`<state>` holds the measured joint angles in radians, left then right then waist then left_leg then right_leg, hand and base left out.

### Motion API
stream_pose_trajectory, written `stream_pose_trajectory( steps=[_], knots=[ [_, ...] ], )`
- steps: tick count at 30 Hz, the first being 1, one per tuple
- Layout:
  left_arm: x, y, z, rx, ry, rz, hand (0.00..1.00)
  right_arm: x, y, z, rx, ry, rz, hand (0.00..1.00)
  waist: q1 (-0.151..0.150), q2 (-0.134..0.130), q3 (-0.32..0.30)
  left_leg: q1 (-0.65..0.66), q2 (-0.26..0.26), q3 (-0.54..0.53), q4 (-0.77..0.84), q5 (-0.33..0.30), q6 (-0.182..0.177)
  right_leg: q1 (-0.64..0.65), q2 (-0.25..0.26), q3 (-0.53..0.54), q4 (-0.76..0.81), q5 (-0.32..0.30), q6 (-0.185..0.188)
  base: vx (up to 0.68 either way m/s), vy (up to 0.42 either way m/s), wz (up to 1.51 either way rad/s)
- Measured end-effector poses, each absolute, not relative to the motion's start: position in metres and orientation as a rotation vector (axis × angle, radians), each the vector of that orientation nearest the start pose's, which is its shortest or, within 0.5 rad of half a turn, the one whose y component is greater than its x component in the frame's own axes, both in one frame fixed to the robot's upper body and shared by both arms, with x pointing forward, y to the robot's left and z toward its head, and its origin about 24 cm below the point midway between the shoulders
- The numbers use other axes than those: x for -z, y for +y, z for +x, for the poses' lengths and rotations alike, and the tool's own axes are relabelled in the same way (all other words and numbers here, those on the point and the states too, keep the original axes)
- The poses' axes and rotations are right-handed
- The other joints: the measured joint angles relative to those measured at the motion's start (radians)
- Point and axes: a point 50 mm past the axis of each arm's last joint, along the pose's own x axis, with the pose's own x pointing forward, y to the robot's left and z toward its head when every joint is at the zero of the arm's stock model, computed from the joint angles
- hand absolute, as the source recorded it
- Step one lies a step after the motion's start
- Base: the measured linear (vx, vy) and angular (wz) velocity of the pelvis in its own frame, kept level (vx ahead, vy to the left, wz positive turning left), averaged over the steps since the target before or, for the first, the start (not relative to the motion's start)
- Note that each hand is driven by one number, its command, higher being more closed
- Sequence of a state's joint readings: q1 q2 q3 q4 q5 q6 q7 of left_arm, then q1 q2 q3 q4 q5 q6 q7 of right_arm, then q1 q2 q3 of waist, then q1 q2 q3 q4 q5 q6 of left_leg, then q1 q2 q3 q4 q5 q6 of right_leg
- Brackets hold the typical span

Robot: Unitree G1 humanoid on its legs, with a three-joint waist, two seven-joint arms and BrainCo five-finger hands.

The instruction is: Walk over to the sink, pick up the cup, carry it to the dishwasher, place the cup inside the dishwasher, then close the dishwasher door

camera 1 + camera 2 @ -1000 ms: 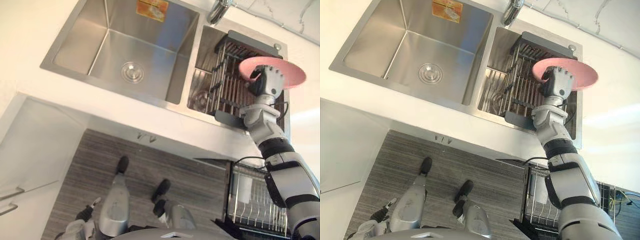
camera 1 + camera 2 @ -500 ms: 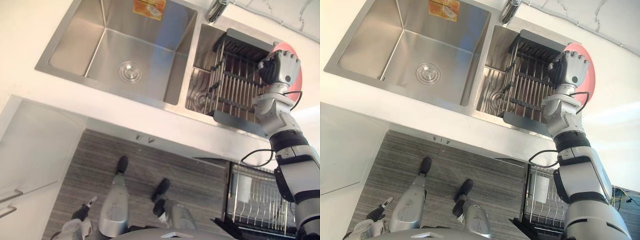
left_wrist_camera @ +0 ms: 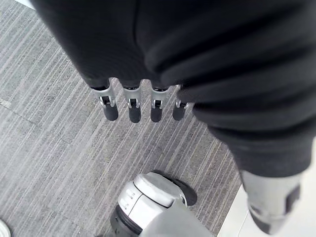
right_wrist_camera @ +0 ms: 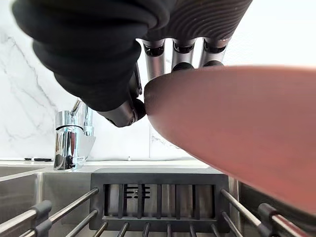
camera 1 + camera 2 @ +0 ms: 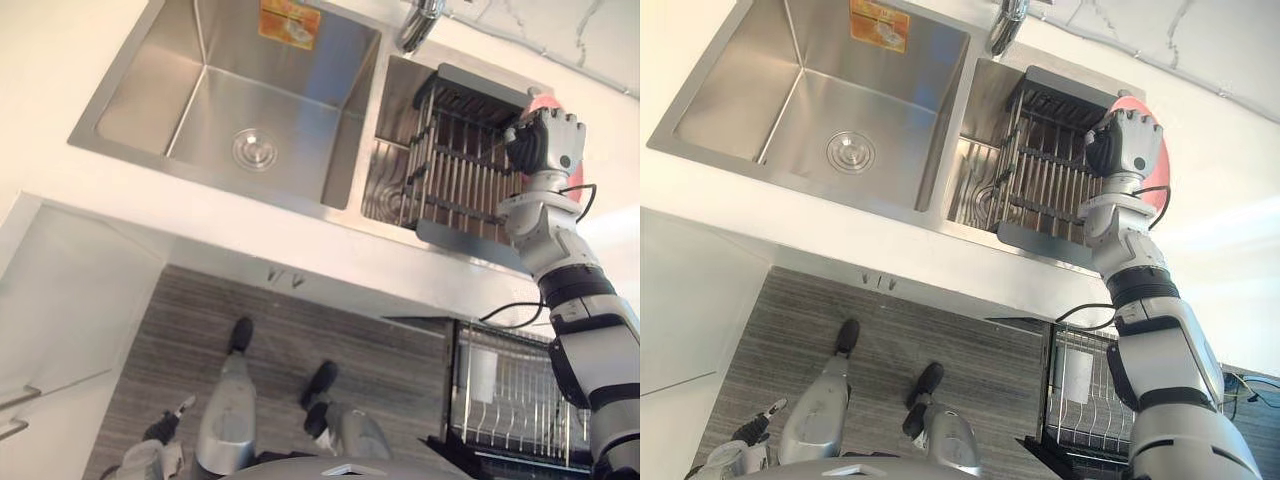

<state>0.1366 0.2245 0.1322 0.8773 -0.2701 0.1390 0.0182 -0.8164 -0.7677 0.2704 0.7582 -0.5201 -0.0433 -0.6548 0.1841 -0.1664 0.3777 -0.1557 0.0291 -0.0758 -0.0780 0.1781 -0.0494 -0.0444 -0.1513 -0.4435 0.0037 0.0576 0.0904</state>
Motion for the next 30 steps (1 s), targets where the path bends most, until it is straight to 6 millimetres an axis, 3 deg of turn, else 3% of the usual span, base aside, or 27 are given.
stream_pose_trajectory(
  steps=[5,7,12,16,24,30],
  knots=[
    [0.146,0.253,0.084,-0.393,1.133,-0.111,0.0,-0.193,-0.285,0.355,0.584,-0.451,-1.404,1.0,-0.005,-0.031,-0.038,0.022,0.007,0.025,0.0,-0.008,-0.003,0.012,0.008,0.024,-0.013,0.003,-0.004,0.01,-0.043,-0.15],
    [0.148,0.254,0.075,-0.383,1.172,-0.084,0.0,-0.188,-0.28,0.353,0.533,-0.457,-1.437,1.0,-0.022,-0.036,-0.065,0.036,0.007,0.039,0.0,-0.015,-0.003,0.019,0.007,0.037,-0.013,0.003,-0.003,0.02,-0.026,-0.17],
    [0.153,0.25,0.054,-0.346,1.26,-0.035,0.0,-0.169,-0.277,0.342,0.423,-0.45,-1.556,1.0,-0.048,-0.036,-0.144,0.078,0.007,0.073,0.0,-0.037,-0.001,0.043,0.004,0.062,-0.017,-0.002,0.001,0.03,-0.018,-0.2],
    [0.156,0.247,0.043,-0.318,1.32,-0.014,0.0,-0.17,-0.278,0.336,0.377,-0.469,-1.632,1.0,-0.07,-0.035,-0.181,0.111,0.008,0.112,0.0,-0.052,0.001,0.051,0.001,0.101,-0.016,-0.004,0.005,0.03,-0.005,-0.32],
    [0.16,0.244,0.022,-0.271,1.432,0.052,0.0,-0.169,-0.299,0.313,0.334,-0.45,-1.739,1.0,-0.12,-0.028,-0.246,0.18,0.006,0.207,0.0,-0.086,0.005,0.057,-0.005,0.19,-0.007,-0.001,0.014,0.03,0.01,-0.33],
    [0.161,0.243,0.001,-0.276,1.514,0.055,0.0,-0.172,-0.317,0.288,0.361,-0.434,-1.747,1.0,-0.173,-0.034,-0.287,0.23,0.002,0.321,0.001,-0.123,0.008,0.024,-0.006,0.303,0.007,-0.011,0.022,0.02,0.023,-0.53]
  ],
)
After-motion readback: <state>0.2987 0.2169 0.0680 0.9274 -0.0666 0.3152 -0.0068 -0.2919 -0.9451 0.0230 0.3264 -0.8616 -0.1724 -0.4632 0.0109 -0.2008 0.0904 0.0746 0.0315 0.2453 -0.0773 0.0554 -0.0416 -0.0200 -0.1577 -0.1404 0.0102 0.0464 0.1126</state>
